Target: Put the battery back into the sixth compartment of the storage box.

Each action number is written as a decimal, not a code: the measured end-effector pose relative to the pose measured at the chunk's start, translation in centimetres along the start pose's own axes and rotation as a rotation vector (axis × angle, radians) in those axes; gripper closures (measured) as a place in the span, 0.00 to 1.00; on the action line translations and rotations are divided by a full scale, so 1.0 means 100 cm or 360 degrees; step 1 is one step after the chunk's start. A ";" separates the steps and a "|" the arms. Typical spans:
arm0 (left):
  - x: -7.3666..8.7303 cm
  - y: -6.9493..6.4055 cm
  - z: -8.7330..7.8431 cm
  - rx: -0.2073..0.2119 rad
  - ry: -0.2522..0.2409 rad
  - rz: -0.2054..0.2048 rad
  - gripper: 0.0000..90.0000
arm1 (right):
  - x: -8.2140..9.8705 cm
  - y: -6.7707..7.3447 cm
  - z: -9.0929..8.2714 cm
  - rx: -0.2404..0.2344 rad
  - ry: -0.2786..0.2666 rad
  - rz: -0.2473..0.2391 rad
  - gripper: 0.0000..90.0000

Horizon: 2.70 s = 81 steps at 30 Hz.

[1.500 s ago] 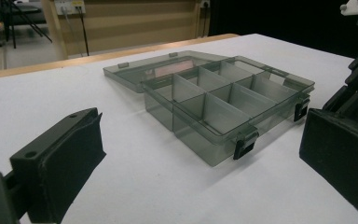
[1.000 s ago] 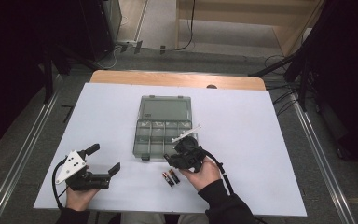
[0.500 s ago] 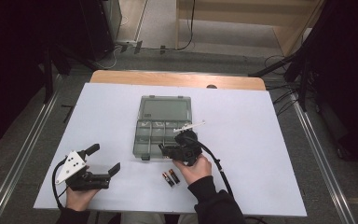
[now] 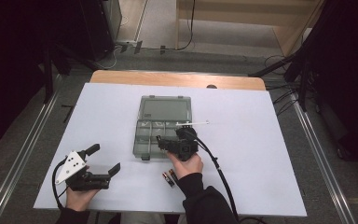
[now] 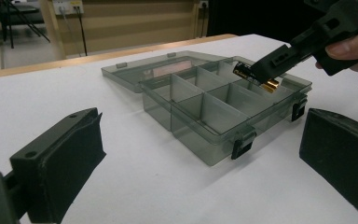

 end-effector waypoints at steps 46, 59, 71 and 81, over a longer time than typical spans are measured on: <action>0.002 0.000 0.002 -0.0008 0.0028 0.0009 0.00 | 0.039 0.007 -0.025 0.0243 0.0204 -0.0744 0.01; 0.002 0.000 0.001 -0.0005 0.0025 0.0014 0.00 | 0.049 -0.002 -0.030 0.0375 0.0349 -0.0823 0.01; 0.003 0.000 0.002 -0.0001 0.0030 0.0014 0.00 | 0.064 -0.008 -0.029 0.0461 0.0528 -0.0875 0.06; 0.003 -0.001 0.002 0.0005 0.0031 0.0013 0.00 | 0.072 -0.014 -0.028 0.0493 0.0616 -0.0858 0.21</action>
Point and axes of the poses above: each handheld gripper's, and its own axes: z roughly forward along the jaws, x roughly out of its underside, y roughly to its left, the point moved 9 cm from there along z, roughly forward along the jaws, and after that the axes turned 6 degrees about x, right-handed, at the moved point
